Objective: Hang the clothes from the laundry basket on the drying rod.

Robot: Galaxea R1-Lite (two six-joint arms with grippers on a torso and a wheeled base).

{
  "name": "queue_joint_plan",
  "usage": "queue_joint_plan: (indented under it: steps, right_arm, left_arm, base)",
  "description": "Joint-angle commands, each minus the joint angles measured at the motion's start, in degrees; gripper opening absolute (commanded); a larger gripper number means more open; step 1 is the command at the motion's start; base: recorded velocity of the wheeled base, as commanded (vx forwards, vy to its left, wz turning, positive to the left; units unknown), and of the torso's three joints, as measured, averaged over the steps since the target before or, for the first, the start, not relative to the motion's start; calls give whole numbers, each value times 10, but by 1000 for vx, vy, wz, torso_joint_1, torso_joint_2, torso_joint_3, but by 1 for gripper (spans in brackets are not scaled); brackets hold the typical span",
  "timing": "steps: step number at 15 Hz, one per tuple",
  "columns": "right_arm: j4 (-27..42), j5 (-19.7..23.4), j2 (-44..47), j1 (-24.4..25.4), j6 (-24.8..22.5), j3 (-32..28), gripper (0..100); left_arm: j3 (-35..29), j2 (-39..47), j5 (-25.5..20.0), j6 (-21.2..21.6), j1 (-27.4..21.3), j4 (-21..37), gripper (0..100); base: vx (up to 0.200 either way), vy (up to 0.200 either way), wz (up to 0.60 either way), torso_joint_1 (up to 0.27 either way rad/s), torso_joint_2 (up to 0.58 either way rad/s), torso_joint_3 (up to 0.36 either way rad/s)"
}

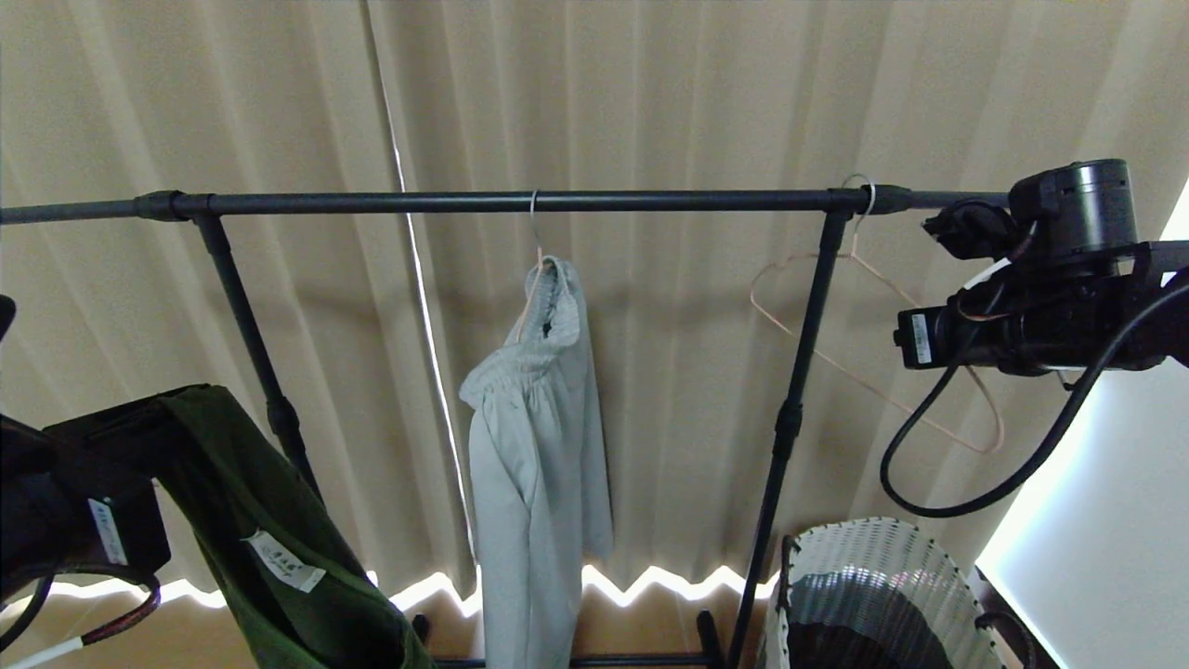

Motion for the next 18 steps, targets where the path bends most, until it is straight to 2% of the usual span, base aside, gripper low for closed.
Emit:
queue_joint_plan:
  steps: [1,6,11,18]
  right_arm:
    - [-1,-3,-29,-2,0,0,0]
    - [-41,-3,-72,-2,0,44,0]
    - [-59,-4,-154,-2,-3,131,0]
    - [-59,-3,-238,-2,-15,225,0]
  left_arm:
    - [2,-4,0,0,0,0,0]
    - [14,-10,0,1,0,-1,0]
    - [18,-4,3,-1,2,0,0]
    - [26,-4,4,-2,2,0,0]
  base:
    - [0,0,0,0,0,0]
    - [0,0,0,0,0,0]
    - [0,0,0,0,0,0]
    - [-200,0,0,2,-1,3]
